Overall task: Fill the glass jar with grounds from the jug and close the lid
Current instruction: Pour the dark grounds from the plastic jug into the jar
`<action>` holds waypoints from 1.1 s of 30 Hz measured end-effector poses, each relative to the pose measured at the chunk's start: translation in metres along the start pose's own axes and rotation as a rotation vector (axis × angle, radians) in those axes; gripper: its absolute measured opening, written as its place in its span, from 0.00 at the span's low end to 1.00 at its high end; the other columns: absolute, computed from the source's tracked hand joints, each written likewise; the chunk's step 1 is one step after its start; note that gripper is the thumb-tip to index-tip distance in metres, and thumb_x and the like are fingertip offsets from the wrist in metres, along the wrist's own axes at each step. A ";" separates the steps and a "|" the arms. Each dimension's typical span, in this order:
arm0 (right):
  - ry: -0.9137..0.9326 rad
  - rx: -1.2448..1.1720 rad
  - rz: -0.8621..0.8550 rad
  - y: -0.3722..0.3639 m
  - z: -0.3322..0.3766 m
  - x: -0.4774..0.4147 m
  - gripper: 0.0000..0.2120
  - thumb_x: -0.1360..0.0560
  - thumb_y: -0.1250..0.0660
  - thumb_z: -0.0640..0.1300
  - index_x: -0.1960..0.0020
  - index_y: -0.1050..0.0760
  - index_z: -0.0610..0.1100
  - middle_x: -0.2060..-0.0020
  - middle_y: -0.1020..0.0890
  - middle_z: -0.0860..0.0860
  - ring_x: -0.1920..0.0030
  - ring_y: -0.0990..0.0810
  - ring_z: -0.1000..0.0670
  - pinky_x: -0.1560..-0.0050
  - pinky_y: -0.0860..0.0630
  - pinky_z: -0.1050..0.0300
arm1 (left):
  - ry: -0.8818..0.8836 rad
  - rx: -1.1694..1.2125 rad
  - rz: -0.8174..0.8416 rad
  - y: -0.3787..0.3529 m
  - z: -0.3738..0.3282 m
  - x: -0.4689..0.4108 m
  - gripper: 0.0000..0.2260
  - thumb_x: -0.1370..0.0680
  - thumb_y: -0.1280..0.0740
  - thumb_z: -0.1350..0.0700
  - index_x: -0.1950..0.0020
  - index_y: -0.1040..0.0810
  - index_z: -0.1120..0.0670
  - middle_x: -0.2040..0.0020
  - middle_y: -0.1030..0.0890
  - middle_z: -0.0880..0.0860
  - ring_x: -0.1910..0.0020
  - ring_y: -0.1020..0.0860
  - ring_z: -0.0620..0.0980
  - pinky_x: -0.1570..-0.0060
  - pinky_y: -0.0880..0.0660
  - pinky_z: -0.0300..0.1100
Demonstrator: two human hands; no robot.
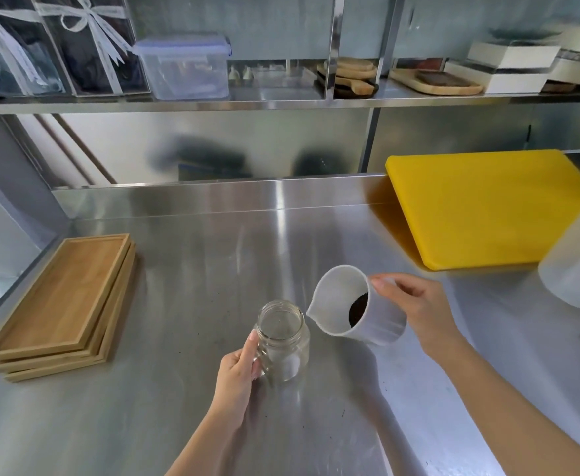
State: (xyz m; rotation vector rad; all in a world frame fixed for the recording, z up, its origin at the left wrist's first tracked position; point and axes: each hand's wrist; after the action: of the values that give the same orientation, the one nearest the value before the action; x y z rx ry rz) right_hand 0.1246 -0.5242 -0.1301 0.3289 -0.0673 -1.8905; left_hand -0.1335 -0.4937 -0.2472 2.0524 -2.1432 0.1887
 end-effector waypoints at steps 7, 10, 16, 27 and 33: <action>0.225 0.313 0.177 -0.008 0.032 -0.021 0.03 0.31 0.27 0.42 0.59 0.21 0.48 0.68 0.24 0.61 0.65 0.27 0.66 0.69 0.33 0.75 | -0.011 0.004 0.006 0.001 0.003 -0.001 0.25 0.22 0.38 0.44 0.74 0.47 0.48 0.73 0.44 0.49 0.70 0.45 0.49 0.70 0.39 0.36; 0.287 0.359 0.185 -0.012 0.044 -0.029 0.03 0.31 0.28 0.42 0.59 0.21 0.46 0.67 0.25 0.60 0.65 0.28 0.66 0.69 0.33 0.75 | -0.010 0.013 0.017 0.001 0.004 -0.002 0.25 0.22 0.39 0.45 0.74 0.47 0.48 0.73 0.44 0.50 0.68 0.45 0.51 0.70 0.40 0.36; 0.297 0.348 0.185 -0.016 0.058 -0.041 0.04 0.29 0.30 0.44 0.56 0.20 0.45 0.62 0.20 0.53 0.60 0.26 0.55 0.66 0.31 0.72 | -0.026 0.004 0.026 0.000 0.003 -0.003 0.25 0.25 0.37 0.41 0.72 0.47 0.50 0.72 0.45 0.52 0.67 0.46 0.52 0.69 0.40 0.37; 0.389 0.507 0.351 -0.037 0.074 -0.056 0.07 0.31 0.30 0.53 0.57 0.22 0.52 0.60 0.20 0.55 0.57 0.24 0.50 0.63 0.27 0.59 | -0.024 -0.021 0.049 0.000 0.002 -0.002 0.24 0.28 0.39 0.38 0.73 0.47 0.49 0.74 0.45 0.48 0.69 0.46 0.50 0.62 0.44 0.46; 0.496 0.600 0.408 -0.049 0.087 -0.060 0.15 0.34 0.33 0.58 0.56 0.20 0.48 0.60 0.19 0.52 0.59 0.23 0.49 0.62 0.23 0.48 | -0.033 -0.023 0.056 0.002 -0.001 0.000 0.26 0.28 0.39 0.36 0.72 0.47 0.50 0.75 0.45 0.47 0.71 0.46 0.49 0.65 0.43 0.43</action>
State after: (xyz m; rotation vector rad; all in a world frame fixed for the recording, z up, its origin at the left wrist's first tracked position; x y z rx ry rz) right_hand 0.0755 -0.4615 -0.0449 1.0960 -0.3422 -1.3082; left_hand -0.1353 -0.4934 -0.2463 1.9980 -2.2134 0.1383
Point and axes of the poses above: each hand's wrist, its own x-axis away from the middle knuckle, its own y-axis out of the back of the hand, z = x × y
